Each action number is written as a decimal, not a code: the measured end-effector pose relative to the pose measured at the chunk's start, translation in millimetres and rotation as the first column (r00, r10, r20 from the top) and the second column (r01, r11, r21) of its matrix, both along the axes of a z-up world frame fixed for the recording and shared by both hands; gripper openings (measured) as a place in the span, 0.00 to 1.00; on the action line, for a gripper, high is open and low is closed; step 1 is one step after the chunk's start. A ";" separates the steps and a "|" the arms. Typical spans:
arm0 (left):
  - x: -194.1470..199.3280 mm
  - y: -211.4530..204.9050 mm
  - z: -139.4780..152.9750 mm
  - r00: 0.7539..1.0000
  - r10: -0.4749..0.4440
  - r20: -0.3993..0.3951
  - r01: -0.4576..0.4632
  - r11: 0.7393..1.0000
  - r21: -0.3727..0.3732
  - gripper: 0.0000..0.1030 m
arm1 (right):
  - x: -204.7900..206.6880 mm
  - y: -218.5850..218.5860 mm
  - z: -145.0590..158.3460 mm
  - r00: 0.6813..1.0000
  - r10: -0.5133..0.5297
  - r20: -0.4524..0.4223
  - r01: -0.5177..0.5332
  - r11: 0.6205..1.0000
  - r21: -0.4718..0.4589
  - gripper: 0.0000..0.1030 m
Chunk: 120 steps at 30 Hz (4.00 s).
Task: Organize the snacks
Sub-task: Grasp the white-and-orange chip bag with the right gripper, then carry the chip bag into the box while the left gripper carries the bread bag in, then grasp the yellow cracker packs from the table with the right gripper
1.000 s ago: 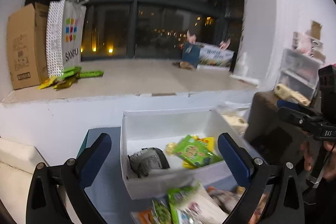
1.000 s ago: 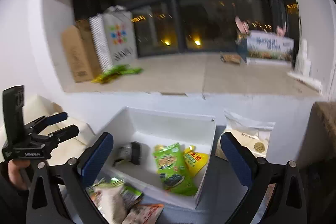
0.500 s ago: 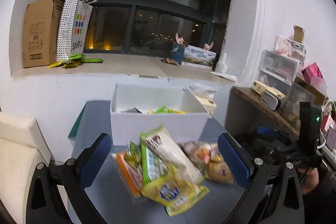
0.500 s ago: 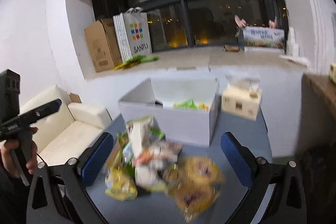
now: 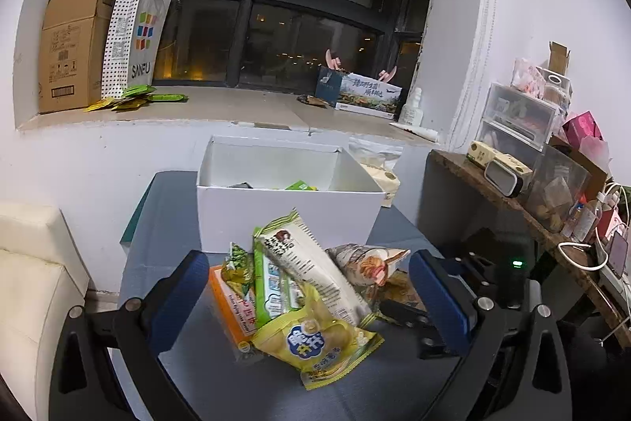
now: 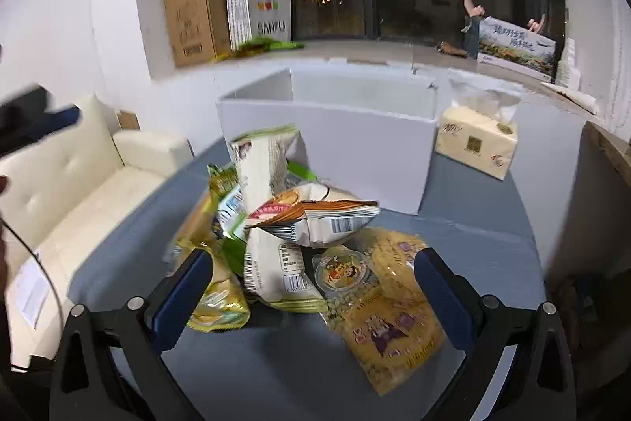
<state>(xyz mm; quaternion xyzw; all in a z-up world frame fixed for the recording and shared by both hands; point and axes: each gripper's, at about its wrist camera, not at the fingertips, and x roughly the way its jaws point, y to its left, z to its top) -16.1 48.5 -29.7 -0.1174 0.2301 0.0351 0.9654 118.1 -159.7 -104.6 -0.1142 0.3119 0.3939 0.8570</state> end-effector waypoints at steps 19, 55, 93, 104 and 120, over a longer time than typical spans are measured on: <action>-4.2 11.9 -14.7 0.999 0.030 -0.033 -0.031 0.999 -0.029 1.00 | 66.5 31.8 -29.1 0.994 -0.056 -0.098 0.065 0.993 0.096 0.48; 172.8 -3.6 -104.5 0.944 -0.045 -0.328 -0.041 0.967 -0.252 0.28 | -8.4 -110.9 74.4 0.991 -0.133 0.012 0.118 0.914 0.387 0.43; 314.0 112.3 -37.6 0.899 0.025 -0.436 0.041 0.989 0.140 1.00 | 215.3 97.6 82.7 0.980 -0.157 -0.125 0.152 0.987 -0.046 1.00; 246.1 97.8 13.2 0.964 -0.012 -0.267 0.036 0.996 0.085 1.00 | 202.4 86.1 114.5 0.986 -0.163 -0.045 0.164 0.986 0.025 1.00; 53.7 -9.0 -7.2 0.992 -0.075 -0.101 0.081 0.995 0.055 1.00 | 50.4 -28.8 98.5 0.998 -0.035 0.055 0.027 0.990 0.140 1.00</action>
